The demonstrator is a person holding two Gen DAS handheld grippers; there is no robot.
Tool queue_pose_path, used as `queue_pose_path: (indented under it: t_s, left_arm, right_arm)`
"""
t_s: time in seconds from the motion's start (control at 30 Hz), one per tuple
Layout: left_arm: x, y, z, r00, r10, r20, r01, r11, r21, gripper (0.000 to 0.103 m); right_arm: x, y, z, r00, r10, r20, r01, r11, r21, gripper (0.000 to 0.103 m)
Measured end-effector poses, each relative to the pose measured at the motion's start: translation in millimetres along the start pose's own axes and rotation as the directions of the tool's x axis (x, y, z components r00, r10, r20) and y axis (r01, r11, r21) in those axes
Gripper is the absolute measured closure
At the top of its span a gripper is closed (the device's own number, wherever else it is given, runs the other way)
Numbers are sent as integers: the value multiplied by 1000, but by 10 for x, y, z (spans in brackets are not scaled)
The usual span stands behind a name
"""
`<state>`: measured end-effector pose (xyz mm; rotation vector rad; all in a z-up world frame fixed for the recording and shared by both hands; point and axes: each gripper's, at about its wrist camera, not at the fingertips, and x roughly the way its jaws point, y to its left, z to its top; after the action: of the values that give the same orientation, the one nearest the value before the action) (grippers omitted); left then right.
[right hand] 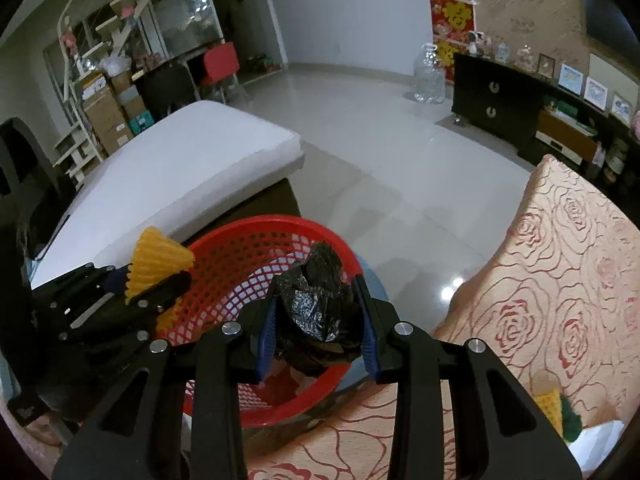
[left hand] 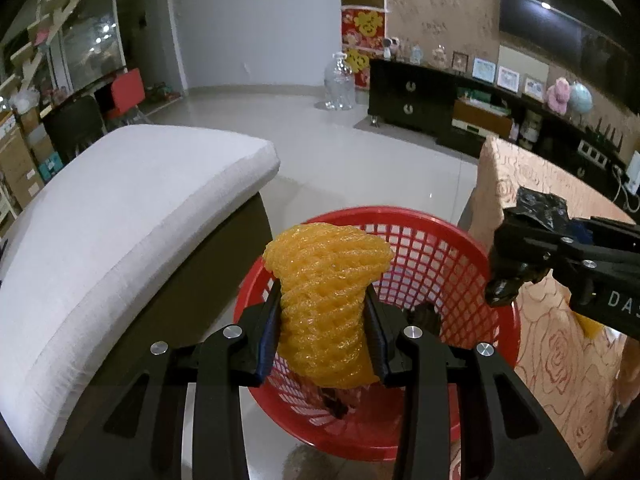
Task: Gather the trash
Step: 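Open both tools over the wastebasket to drop the net and bag, then move both tools back over the table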
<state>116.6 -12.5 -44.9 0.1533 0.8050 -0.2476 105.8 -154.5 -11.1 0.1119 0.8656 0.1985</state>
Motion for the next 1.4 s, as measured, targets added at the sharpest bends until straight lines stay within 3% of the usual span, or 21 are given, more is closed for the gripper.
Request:
queue_pose_path:
  t_s: [0.13, 0.3, 0.4, 0.67, 0.97, 1.4]
  left_arm:
    - [32, -12, -27, 1000, -2, -19, 3, 1000, 9, 67]
    - [49, -12, -21, 999, -15, -38, 15, 1000, 10, 56]
    - [43, 10, -43, 999, -14, -41, 14, 1000, 12, 45]
    - [-65, 87, -11, 1000, -6, 5, 6, 1000, -10, 28]
    - [-184, 92, 46, 999, -16, 50, 17, 1000, -18, 24]
    - [-427, -31, 144, 990, -57, 129, 60, 998, -17, 21]
  right_arm:
    - [73, 48, -15, 1000, 16, -21, -17, 1000, -2, 68]
    - [56, 44, -2, 999, 46, -24, -45, 999, 24, 54]
    - [19, 36, 16, 999, 48, -17, -48, 998, 29, 52]
    - [-112, -59, 16, 1000, 25, 12, -25, 999, 42, 49]
    - [-325, -195, 28, 998, -12, 59, 8, 998, 68, 47]
    - [-1049, -722, -69, 975, -152, 165, 126, 980, 156, 40]
